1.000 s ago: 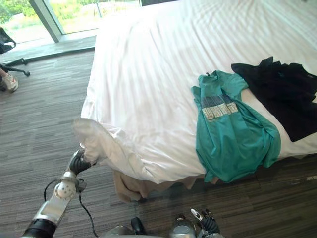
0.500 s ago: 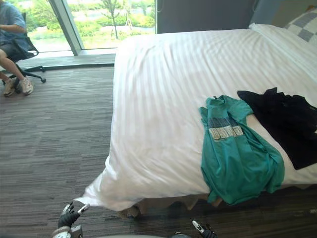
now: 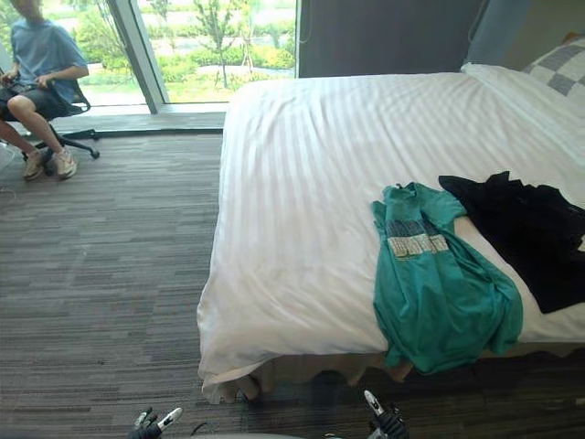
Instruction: Tidy the bed and pick cloth on bed and put in laundry
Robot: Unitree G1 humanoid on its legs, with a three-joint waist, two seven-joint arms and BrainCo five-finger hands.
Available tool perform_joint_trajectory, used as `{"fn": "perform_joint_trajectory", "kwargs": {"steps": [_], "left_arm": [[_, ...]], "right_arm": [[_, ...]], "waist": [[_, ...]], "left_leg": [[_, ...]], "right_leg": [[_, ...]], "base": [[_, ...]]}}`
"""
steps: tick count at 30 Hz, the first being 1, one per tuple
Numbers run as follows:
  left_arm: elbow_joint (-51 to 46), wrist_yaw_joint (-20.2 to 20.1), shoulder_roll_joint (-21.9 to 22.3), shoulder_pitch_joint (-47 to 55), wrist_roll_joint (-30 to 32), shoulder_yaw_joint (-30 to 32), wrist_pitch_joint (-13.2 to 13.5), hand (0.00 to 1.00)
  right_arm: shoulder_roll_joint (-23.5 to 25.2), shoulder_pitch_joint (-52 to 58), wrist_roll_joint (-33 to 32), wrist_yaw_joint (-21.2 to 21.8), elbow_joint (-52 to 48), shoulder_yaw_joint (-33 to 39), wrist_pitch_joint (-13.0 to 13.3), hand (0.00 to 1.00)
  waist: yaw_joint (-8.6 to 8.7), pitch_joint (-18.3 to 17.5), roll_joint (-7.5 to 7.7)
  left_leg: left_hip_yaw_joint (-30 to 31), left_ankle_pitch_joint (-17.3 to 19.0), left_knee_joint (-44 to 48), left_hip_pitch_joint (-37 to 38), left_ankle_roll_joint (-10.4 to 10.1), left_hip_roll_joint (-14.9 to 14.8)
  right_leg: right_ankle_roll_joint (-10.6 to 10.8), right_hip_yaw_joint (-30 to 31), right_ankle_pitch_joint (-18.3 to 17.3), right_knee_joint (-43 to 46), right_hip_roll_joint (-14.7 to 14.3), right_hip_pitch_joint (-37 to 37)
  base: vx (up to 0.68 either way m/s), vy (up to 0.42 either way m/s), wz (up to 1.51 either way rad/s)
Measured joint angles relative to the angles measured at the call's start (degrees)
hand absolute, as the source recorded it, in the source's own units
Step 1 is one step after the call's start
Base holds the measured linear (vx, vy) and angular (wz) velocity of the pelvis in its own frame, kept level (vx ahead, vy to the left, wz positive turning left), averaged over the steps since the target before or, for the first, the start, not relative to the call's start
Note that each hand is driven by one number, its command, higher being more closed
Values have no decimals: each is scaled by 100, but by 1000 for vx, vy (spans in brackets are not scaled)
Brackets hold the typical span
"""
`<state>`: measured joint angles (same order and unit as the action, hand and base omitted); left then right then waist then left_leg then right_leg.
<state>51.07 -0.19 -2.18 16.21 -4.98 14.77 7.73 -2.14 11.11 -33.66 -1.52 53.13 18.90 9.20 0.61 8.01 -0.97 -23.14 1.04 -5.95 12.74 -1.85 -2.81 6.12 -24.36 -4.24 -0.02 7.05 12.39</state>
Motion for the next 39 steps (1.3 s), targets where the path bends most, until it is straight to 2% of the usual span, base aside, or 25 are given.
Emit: {"fn": "perform_joint_trajectory", "kwargs": {"steps": [4, 8, 11, 12, 13, 14, 15, 16, 18, 19, 21, 22, 24, 26, 28, 31, 33, 36, 39], "left_arm": [[-3, -121, -10, -34, -1, -214, -14, 0], [-12, -127, -72, -98, -13, -349, -112, 0], [-46, -201, -77, -122, -12, -353, -137, 0], [-76, -202, -87, -65, -14, -352, -143, 0], [-187, -202, -95, 40, -15, -352, -181, 0], [-224, -203, -98, 77, -16, -352, -186, 0], [-267, -217, -130, 140, -27, -352, -185, 0], [-267, -224, -149, 147, -29, -353, -185, 0], [-267, -247, -248, 160, -56, -355, -170, 0], [-267, -246, -269, 161, -55, -355, -158, 0], [-263, -239, -294, 198, -54, -358, -47, 0], [-260, -236, -297, 200, -56, -363, -32, 0], [-256, -229, -371, 205, -61, -529, 54, 0], [-242, -235, -393, 207, -61, -588, 74, 0], [-185, -233, -400, 207, -65, -606, 161, 0], [-86, -248, -482, 188, -75, -830, 179, 0], [3, -311, -512, 153, -220, -834, 209, 0], [-3, -422, -518, 60, -368, -833, 266, 0], [-41, -486, -580, -170, -589, -803, 266, 0]], "right_arm": [[-31, -49, -101, -324, -637, 164, 303, 0], [-164, -475, -93, -336, -1155, 497, 455, 0], [-341, -464, -97, 115, -2172, 953, 594, 0], [-411, -390, -95, 306, -2842, 1030, 618, 100], [-510, -364, -80, 485, -3505, 1031, 610, 100], [-544, -364, -67, 559, -3694, 1031, 608, 100], [-659, -358, 25, 911, -4409, 1048, 591, 100], [-703, -355, 47, 1030, -4664, 1039, 578, 100], [-836, -368, 134, 1727, -5556, 993, 458, 100], [-861, -386, 134, 1881, -5736, 958, 423, 100], [-1146, -524, 136, 2504, -6254, 556, 259, 100], [-1229, -576, 137, 2616, -6332, 395, 202, 100], [-1445, -938, 147, 2941, -6345, -393, -62, 100], [-1489, -1169, 226, 3087, -6307, -933, -215, 100], [-1490, -1522, 362, 3216, -6159, -1956, -402, 100], [-1485, -1958, 472, 3208, -5786, -2795, -500, 100], [-1438, -2499, 589, 3027, -5423, -3450, -643, 100], [-1316, -3081, 635, 2780, -5164, -3925, -828, 100], [-1016, -3856, 635, 2490, -4797, -4193, -1005, 100]], "waist": [[2, -22, -31], [8, -31, -29], [18, -40, -17], [41, -36, -9], [107, -35, -6], [133, -35, -6], [175, -18, 25], [183, -10, 38], [191, 12, 99], [189, 20, 114], [191, 10, 166], [188, 6, 173], [160, -14, 200], [125, -16, 204], [-21, -17, 200], [-92, -16, 198], [-213, -9, 200], [-407, 39, 211], [-614, 275, 332]], "left_leg": [[-38, 3, 1, 1, -4, -7], [-168, 7, 3, -38, -9, -24], [-180, 11, 21, -112, -8, -14], [-183, 19, 31, -118, -8, -14], [-184, 30, 34, -116, -19, -18], [-184, 31, 34, -115, -21, -19], [-179, 32, 36, -111, -22, -23], [-179, 32, 37, -101, -22, -23], [-166, 31, 38, -86, -23, -26], [-164, 31, 38, -82, -23, -28], [-157, 31, 38, -78, -23, -26], [-153, 32, 38, -74, -23, -26], [-136, 31, 39, -70, -23, -25], [-116, 31, 39, -67, -22, -24], [-67, 26, 38, -59, -14, -16], [58, 2, 37, -71, 18, 2], [187, -31, 35, -135, 48, 22], [360, -89, 35, -299, 75, 34], [626, -228, 46, -592, 94, 24]], "right_leg": [[-4, 92, 7, -7, -12, -19], [-12, 242, 76, -25, -43, -119], [13, 247, 146, -120, -50, -155], [15, 265, 148, -120, -52, -170], [15, 301, 148, -120, -59, -183], [15, 307, 148, -121, -61, -185], [15, 315, 149, -120, -78, -185], [14, 320, 149, -119, -84, -180], [10, 324, 152, -117, -96, -170], [9, 324, 152, -116, -99, -166], [8, 331, 152, -113, -92, -167], [8, 331, 152, -107, -89, -165], [9, 325, 152, -104, -89, -157], [10, 317, 153, -104, -89, -147], [12, 302, 154, -103, -86, -127], [15, 183, 155, -102, -69, -78], [17, 76, 156, -103, -56, -78], [16, -78, 157, -106, -39, -147], [-19, -329, 183, -102, -46, -256]], "base": [[-9, 4, -4], [17, 7, -17], [52, 3, -1], [68, 2, -9], [66, -2, -9], [62, -21, -8], [36, -19, -4], [36, -26, -5], [6, -9, -2], [0, 0, 0], [0, 0, 0], [0, 0, 0], [-41, -13, 2], [-54, -15, 4], [-61, -17, 6], [-38, -13, 19], [-52, -13, 25], [-38, -19, 34], [-33, -34, 44]]}}
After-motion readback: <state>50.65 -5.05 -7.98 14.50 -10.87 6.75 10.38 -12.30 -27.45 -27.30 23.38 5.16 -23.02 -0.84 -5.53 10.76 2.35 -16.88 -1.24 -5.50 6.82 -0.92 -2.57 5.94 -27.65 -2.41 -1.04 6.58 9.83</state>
